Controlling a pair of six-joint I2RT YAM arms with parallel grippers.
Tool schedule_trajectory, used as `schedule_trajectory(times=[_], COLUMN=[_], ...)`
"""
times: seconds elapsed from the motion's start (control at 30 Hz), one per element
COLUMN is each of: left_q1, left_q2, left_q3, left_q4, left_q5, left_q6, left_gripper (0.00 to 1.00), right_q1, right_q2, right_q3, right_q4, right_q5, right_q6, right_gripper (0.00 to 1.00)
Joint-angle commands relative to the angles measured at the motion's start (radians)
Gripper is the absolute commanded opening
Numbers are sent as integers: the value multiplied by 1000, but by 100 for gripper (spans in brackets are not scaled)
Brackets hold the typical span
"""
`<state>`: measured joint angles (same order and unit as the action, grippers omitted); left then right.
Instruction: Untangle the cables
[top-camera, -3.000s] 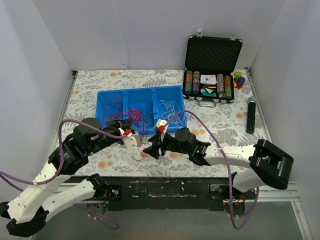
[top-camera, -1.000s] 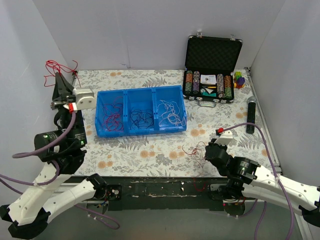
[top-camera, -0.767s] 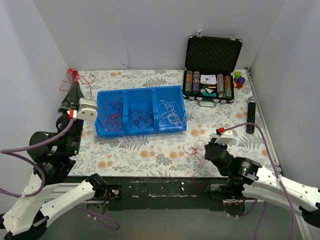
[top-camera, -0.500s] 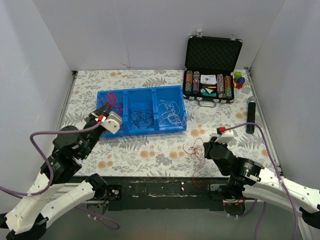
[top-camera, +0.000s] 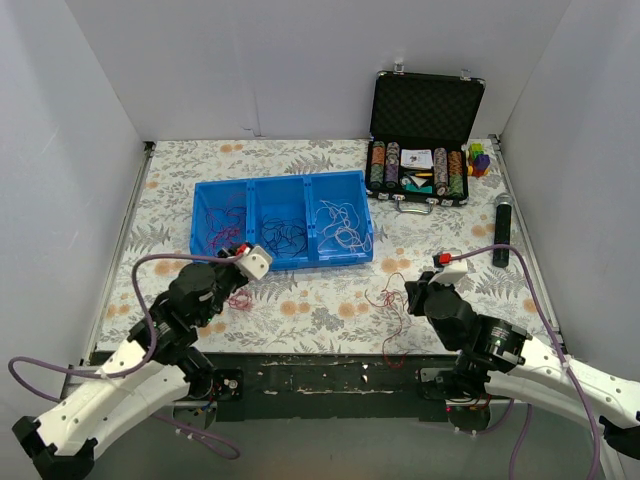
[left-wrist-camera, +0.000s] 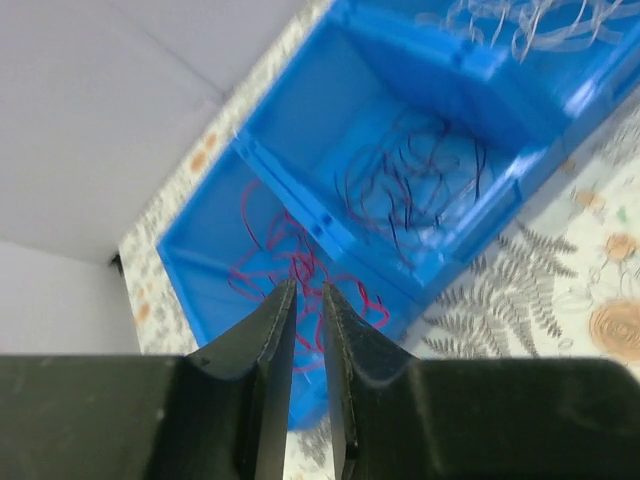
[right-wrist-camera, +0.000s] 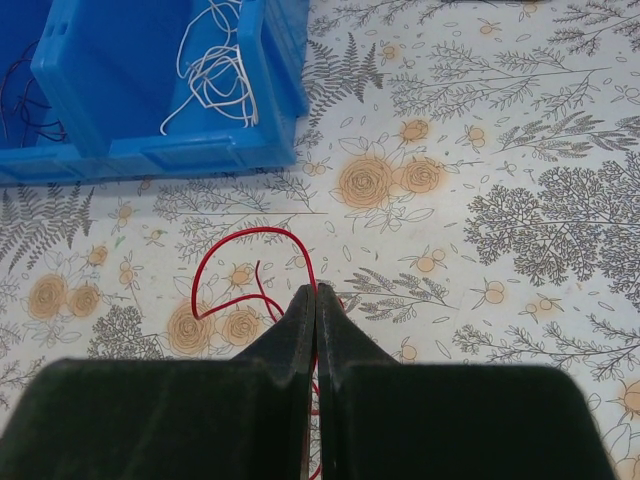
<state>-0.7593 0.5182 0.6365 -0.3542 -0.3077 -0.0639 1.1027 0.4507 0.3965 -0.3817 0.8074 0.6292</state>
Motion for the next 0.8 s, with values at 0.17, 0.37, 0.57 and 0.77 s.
schedule_trajectory(times=[0.17,0.37,0.57,0.77], left_q1=[513,716,716,716], left_q2=[280,439,395,434], left_q3=[-28,257,273,366], left_q4=[298,-52,-63,52], left_q5=[172,764,874,846], left_q6=[-89,-24,18,41], left_gripper=[0,1,0,0], right_q1=[5,5,5,5], right_q2=[-12,-27,0,19], right_q3=[30,16,5,5], right_q4=[40,30,59,89], right_q5=[7,7,-8,-16], right_q6=[-28,-26,-29,-45], right_gripper=[1,1,1,1])
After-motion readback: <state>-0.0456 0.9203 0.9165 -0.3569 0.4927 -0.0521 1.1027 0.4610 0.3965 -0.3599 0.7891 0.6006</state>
